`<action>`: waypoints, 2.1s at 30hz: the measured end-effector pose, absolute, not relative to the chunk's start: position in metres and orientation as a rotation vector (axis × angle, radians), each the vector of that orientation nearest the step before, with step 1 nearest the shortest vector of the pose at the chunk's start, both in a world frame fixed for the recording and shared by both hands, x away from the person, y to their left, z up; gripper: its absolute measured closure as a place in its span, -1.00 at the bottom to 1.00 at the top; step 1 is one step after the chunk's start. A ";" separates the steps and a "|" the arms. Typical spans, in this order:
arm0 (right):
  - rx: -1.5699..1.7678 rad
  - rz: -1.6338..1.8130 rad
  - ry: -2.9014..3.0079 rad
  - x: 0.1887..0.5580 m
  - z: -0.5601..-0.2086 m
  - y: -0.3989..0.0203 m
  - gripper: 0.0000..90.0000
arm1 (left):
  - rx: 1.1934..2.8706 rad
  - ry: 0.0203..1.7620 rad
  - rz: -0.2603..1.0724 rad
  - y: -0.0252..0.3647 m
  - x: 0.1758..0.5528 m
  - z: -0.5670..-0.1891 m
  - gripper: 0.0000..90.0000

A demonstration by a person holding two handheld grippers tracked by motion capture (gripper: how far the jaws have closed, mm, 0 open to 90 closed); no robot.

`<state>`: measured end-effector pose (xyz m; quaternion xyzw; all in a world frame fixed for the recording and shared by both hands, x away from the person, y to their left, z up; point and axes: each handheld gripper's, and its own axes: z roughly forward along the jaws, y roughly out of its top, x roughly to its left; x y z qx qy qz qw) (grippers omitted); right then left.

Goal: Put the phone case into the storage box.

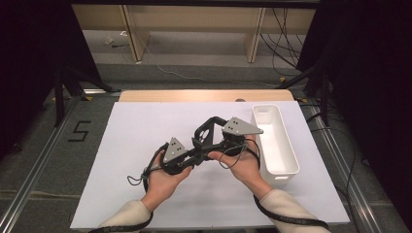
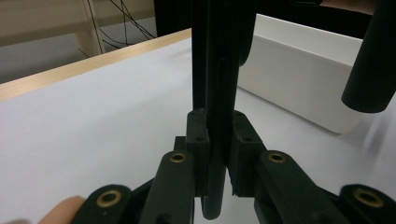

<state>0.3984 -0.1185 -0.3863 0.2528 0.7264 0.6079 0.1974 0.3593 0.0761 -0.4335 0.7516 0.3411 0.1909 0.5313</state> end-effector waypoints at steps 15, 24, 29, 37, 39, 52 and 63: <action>0.739 1.706 1.986 0.398 -0.387 -0.120 -0.79 | 1.795 0.812 0.450 0.075 0.359 -0.435 0.78; 0.743 1.710 1.982 0.398 -0.386 -0.120 -0.70 | 1.791 0.812 0.449 0.075 0.359 -0.435 0.78; 0.744 1.705 1.978 0.397 -0.386 -0.120 -0.69 | 1.787 0.806 0.449 0.075 0.359 -0.435 0.78; 0.747 1.704 1.975 0.396 -0.383 -0.121 -0.67 | 1.782 0.800 0.452 0.076 0.359 -0.434 0.75; 0.749 1.707 1.971 0.396 -0.381 -0.122 -0.67 | 1.779 0.801 0.453 0.077 0.359 -0.433 0.62; 0.786 1.709 1.922 0.400 -0.369 -0.138 -0.67 | 1.790 0.785 0.511 0.091 0.353 -0.425 -0.94; 0.816 1.711 1.885 0.401 -0.360 -0.151 -0.67 | 1.774 0.764 0.544 0.118 0.343 -0.423 -1.00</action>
